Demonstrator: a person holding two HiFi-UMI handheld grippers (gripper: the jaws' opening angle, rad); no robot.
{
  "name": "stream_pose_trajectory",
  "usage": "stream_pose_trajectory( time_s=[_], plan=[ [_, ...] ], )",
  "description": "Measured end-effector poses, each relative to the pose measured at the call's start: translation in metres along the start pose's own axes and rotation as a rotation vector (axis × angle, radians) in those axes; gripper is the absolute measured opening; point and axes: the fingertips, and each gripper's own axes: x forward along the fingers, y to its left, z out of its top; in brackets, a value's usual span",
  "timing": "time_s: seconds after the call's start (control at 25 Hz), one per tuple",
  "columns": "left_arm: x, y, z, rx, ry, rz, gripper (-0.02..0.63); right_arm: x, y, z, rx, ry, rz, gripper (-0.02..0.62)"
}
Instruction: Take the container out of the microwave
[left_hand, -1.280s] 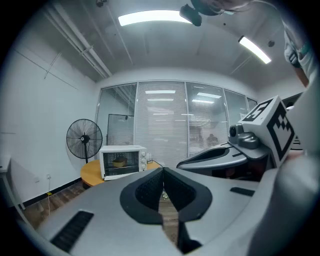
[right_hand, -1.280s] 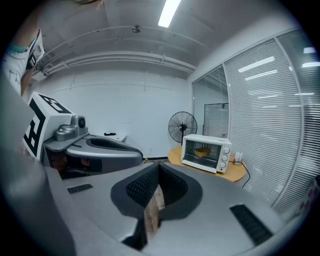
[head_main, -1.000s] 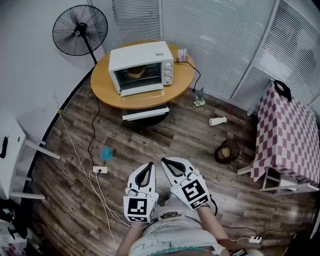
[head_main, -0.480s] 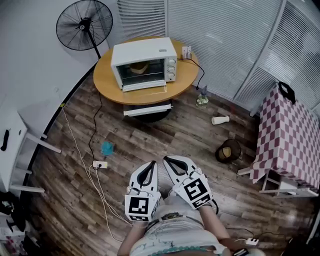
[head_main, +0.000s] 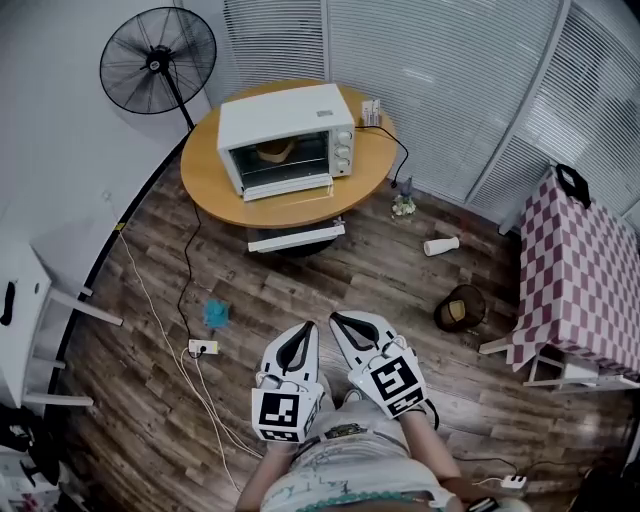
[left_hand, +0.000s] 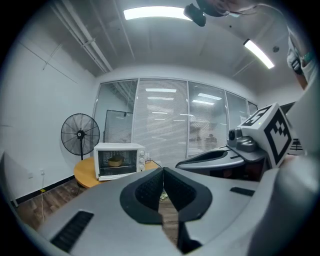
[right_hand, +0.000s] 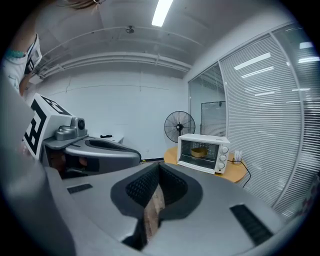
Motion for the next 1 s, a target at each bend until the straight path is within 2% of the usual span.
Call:
stream_pose_trajectory(
  time_s=[0.44, 1.0],
  plan=[
    [0.059, 0.061, 0.014, 0.028, 0.009, -0.070, 0.015, 0.073, -0.036, 0.018, -0.003, 0.008, -0.045, -0.006],
    [0.082, 0.121, 0.020, 0.024, 0.015, -0.090, 0.015, 0.139, -0.042, 0.031, 0.003, 0.028, -0.047, -0.006]
  ],
)
